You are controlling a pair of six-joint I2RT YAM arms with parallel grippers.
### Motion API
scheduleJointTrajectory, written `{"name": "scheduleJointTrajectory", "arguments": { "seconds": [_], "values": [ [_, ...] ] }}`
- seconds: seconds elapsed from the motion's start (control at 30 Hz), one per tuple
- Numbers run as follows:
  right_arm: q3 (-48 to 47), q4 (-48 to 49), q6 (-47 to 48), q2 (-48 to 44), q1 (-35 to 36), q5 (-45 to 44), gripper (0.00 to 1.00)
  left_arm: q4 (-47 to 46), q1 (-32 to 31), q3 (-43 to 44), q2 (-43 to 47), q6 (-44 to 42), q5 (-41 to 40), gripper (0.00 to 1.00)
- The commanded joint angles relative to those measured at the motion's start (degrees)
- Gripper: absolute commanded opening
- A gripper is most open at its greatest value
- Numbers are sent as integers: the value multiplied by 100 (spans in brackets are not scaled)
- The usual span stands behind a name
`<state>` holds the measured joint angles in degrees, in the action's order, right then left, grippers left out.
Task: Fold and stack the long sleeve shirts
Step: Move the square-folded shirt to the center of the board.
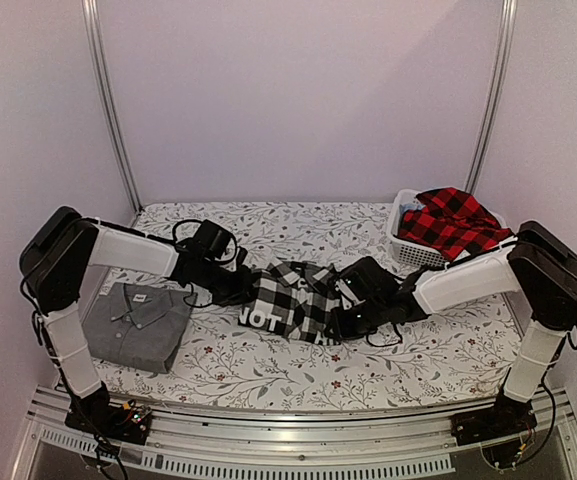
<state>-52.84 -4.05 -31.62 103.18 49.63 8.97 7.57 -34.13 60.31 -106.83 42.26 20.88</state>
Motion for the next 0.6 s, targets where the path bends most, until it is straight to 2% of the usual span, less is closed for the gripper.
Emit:
{"name": "scheduleJointTrajectory", "arguments": {
  "seconds": [0.0,0.03,0.2,0.57],
  "values": [
    [68,-82,-345,-250,47,-308,18,-114,-87,-565,227,90,346,9],
    [31,-105,-345,-271,47,-316,20,-109,-92,-680,313,96,342,15],
    [-238,-337,-273,-302,47,-391,28,107,3,-965,849,43,210,28],
    [-287,-640,-113,-748,-220,-635,43,604,195,-1204,1619,-97,-140,34]
  ]
}}
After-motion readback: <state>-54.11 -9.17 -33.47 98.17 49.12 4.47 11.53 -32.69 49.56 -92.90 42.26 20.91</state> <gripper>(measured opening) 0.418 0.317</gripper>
